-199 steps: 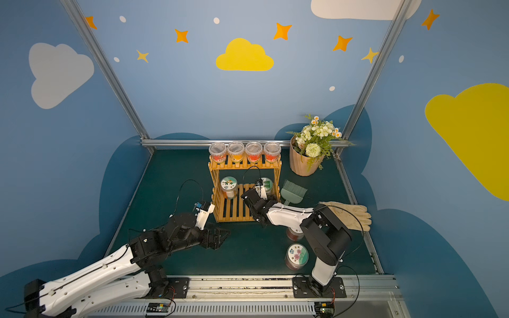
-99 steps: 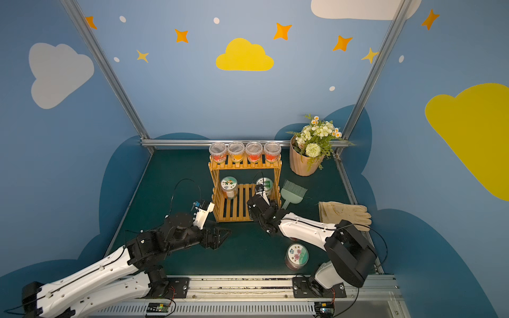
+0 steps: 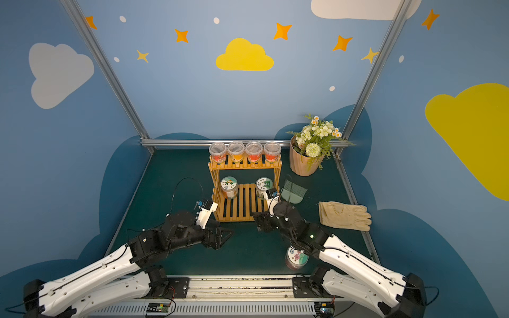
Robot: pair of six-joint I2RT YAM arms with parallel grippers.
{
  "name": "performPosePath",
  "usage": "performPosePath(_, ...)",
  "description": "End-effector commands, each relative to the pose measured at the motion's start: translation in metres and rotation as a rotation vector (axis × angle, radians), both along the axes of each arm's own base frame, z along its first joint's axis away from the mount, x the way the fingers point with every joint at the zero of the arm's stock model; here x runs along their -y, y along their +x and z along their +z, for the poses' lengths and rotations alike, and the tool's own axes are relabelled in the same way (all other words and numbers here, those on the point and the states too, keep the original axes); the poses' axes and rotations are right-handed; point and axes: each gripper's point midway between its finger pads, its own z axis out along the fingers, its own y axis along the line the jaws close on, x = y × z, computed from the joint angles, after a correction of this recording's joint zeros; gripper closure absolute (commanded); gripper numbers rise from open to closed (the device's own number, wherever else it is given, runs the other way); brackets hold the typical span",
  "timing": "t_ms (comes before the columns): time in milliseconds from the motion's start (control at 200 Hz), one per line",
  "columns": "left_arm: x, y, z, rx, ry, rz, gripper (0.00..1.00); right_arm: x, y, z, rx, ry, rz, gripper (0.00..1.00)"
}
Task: Place the seed container on the shelf
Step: Adjust the seed jar at the center of the board.
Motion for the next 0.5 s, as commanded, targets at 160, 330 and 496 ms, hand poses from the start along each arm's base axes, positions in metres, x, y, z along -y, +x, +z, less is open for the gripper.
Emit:
performPosePath(160,0.041,-0.005,0.022,0.100,-0.101,-0.120,0.00,0.112,-0.047,-0.021,-0.222,-0.117,-0.305,0.06)
performPosePath(330,0.078,-0.010,0.007,0.071,-0.031,-0.213,0.00,0.105,-0.075,-0.038,-0.463,-0.073,-0.335,0.06)
performPosePath(496,0.105,-0.010,-0.016,0.025,0.037,-0.251,0.00,0.128,-0.079,-0.065,-0.536,-0.186,-0.504,0.02)
